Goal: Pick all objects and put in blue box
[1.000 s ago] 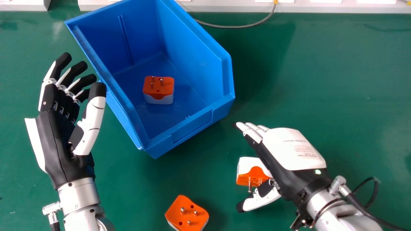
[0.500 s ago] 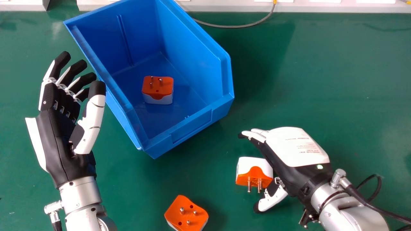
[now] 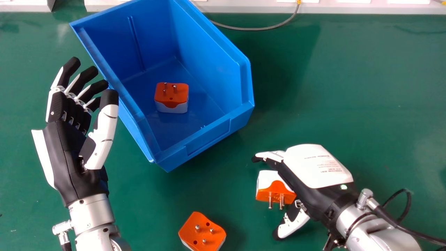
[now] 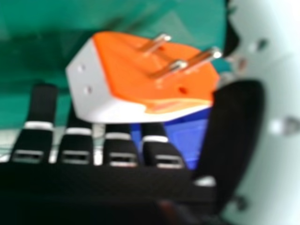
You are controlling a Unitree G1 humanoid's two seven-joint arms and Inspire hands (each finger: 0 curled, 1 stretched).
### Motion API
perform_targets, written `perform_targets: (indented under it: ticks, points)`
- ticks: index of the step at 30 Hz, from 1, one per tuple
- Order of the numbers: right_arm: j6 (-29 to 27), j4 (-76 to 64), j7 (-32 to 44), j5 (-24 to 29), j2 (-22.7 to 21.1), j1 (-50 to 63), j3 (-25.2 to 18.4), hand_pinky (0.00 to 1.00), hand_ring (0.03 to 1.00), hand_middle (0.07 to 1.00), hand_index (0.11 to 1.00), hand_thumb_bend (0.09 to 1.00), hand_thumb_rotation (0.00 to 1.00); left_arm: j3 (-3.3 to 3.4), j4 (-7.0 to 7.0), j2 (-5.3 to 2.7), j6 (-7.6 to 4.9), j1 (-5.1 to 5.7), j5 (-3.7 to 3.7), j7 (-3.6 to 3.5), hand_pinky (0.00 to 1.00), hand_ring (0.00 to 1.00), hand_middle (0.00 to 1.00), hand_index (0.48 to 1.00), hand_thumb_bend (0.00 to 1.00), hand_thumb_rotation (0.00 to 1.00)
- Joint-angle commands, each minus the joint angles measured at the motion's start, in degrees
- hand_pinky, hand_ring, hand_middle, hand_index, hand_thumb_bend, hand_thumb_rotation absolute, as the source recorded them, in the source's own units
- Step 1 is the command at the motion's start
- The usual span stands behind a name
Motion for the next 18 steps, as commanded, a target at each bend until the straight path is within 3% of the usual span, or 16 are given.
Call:
perform_targets:
  ticks: [1,6,7,10,16,18]
  points:
    - [-1.3,0.6,-2.1,1.1,0.1,0.0,-0.2,0.64,0.708,0.773,0.761,0.837,0.11,-0.52,-1.33,-0.25,-0.43,-0.16,1.19,0.35,0.63,0.70,0.77,0.814,0.64,0.41]
    - [-1.4,1.4,-4.1,3.8,1.9,0.4,-0.7,0.60,0.684,0.755,0.737,0.835,0.08,-0.62,-1.49,-0.09,-0.08,-0.49,0.85,0.55,0.63,0.69,0.77,0.813,0.64,0.41]
    - [-1.7,1.5,-4.5,4.2,2.1,0.4,-0.7,0.53,0.619,0.701,0.725,0.837,0.06,-0.60,-1.70,-0.13,0.10,-0.50,0.81,0.65,0.63,0.69,0.77,0.813,0.64,0.41]
    - [-2.4,2.4,-6.1,4.4,2.3,0.2,-0.4,0.43,0.520,0.622,0.702,0.738,0.04,-0.53,-2.14,-0.17,0.39,-0.47,0.95,1.06,0.63,0.70,0.77,0.810,0.64,0.41]
    - [-1.8,2.3,-7.2,6.0,3.4,1.1,-1.2,0.40,0.464,0.569,0.607,0.627,0.02,-0.34,-2.51,0.01,0.41,-0.09,0.69,1.11,0.64,0.70,0.77,0.812,0.64,0.41]
    - [-2.1,2.4,-8.4,6.0,3.7,1.4,-1.5,0.40,0.464,0.569,0.607,0.627,0.02,-0.26,-2.76,0.09,0.51,0.11,0.73,1.13,0.64,0.70,0.77,0.812,0.64,0.41]
